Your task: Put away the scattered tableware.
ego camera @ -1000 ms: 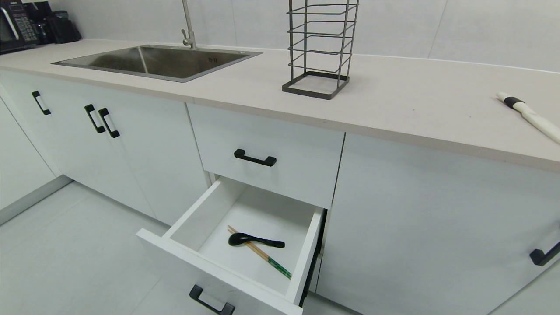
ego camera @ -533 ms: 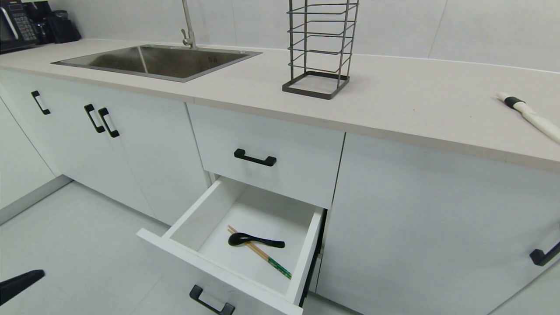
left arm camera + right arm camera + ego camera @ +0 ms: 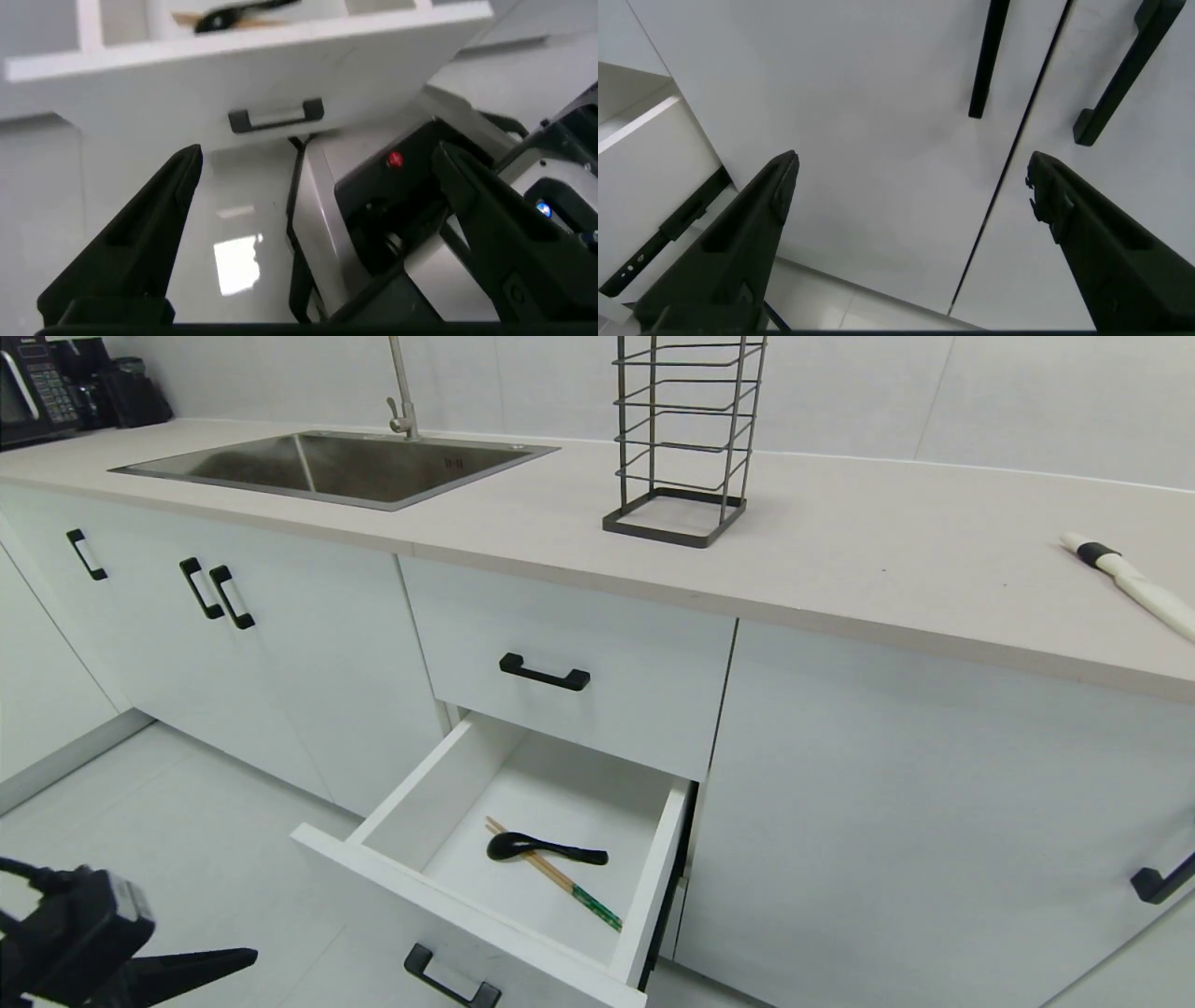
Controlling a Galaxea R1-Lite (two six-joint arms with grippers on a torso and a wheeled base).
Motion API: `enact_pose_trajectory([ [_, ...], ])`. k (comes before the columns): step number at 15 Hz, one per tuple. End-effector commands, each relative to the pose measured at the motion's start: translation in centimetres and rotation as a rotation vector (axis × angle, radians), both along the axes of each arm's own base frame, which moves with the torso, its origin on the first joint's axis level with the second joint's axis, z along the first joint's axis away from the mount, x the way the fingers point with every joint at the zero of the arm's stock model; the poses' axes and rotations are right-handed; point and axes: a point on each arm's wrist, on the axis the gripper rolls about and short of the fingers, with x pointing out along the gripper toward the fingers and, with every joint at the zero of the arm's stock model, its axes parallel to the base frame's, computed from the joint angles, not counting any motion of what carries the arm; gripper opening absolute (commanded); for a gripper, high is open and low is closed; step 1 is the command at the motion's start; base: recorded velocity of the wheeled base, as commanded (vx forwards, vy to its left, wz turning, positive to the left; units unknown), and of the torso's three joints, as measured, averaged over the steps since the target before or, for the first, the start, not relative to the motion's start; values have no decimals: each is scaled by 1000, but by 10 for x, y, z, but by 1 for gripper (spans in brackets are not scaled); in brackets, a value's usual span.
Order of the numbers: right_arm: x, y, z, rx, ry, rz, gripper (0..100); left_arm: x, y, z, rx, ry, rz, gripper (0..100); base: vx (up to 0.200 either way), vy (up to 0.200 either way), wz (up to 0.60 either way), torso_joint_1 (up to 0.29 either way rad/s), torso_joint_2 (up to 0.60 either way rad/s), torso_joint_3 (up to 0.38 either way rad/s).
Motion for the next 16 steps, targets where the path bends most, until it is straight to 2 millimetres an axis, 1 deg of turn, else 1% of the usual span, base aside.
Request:
enact_pose_trajectory([
  [1, 0, 0, 0, 0, 4, 1, 100, 23, -5, -15, 28, 120, -2, 100, 0, 0, 0, 0, 0, 0],
  [4, 0, 0, 0, 0, 4, 0, 100, 32, -7, -21, 43, 173, 9, 100, 0, 0, 0, 0, 0, 0],
  [6, 0, 0, 0, 0, 4, 0, 100, 44, -8, -26, 101, 213, 54, 100, 0, 0, 0, 0, 0, 0],
  [7, 0, 0, 0, 0, 4, 1, 100, 52, -9, -29, 148, 226, 91, 100, 0, 0, 0, 0, 0, 0],
  [9, 0, 0, 0, 0, 4, 0, 100, 72, -14, -33, 143, 191, 99, 100, 0, 0, 0, 0, 0, 0],
  [11, 0, 0, 0, 0, 4, 1, 100, 88, -20, -43, 147, 183, 88, 100, 0, 0, 0, 0, 0, 0],
  [16, 0, 0, 0, 0, 4, 0, 100, 104, -29, -58, 140, 214, 75, 100, 0, 0, 0, 0, 0, 0],
])
